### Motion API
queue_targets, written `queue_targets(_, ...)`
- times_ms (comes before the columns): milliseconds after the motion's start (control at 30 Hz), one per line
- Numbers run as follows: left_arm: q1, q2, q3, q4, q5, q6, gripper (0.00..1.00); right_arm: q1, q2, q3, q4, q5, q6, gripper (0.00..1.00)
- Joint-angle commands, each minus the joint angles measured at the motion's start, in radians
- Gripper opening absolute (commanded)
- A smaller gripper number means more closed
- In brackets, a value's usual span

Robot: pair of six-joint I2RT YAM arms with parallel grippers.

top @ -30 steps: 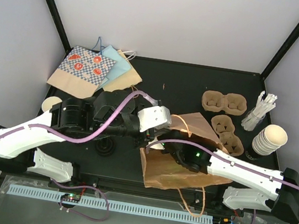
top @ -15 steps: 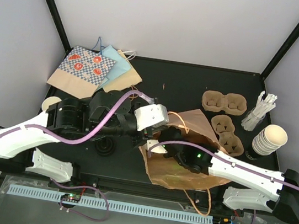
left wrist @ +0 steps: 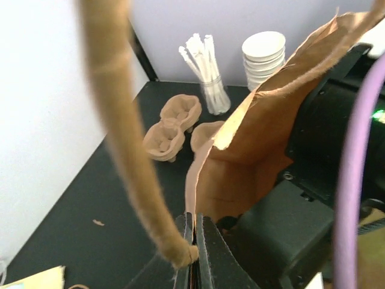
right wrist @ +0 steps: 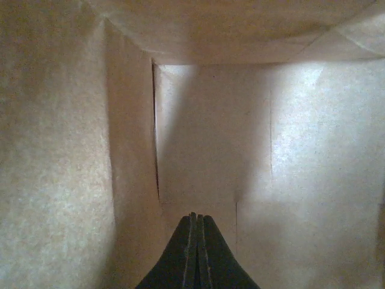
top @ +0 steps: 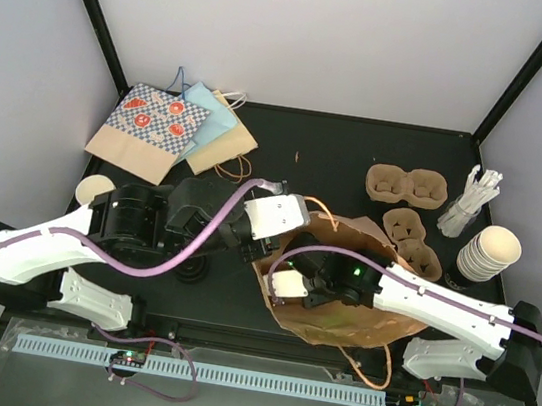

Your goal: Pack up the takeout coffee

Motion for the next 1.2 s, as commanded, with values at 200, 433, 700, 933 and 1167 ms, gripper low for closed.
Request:
queue_targets(200,-0.014,0.037,0.055,0.010,-0.182,0.063,0.02,-0.001,0.009,0.041,-0.145,-0.161,0.028,0.01)
queue_targets(433,-0.012,0.031,-0.011,0.029,-0.149,-0.008,0.01,-0.001,-0.041,0.029,-0.005,0.032,0.026,0.01)
queue_targets(700,0.005,0.013,-0.076,-0.009,-0.139,-0.083,0.02,-0.001,-0.109,0.038,0.056,0.114,0.019,0.01)
queue_targets(933,0.062,-0.015,-0.141,-0.002,-0.089,-0.136,0.01,-0.001,-0.145,0.077,0.064,0.091,0.026,0.01)
queue_targets(1167,0.202,-0.006,-0.144,-0.028,0.051,-0.223,0.02,-0.001,-0.185,0.136,0.077,0.072,0.026,0.01)
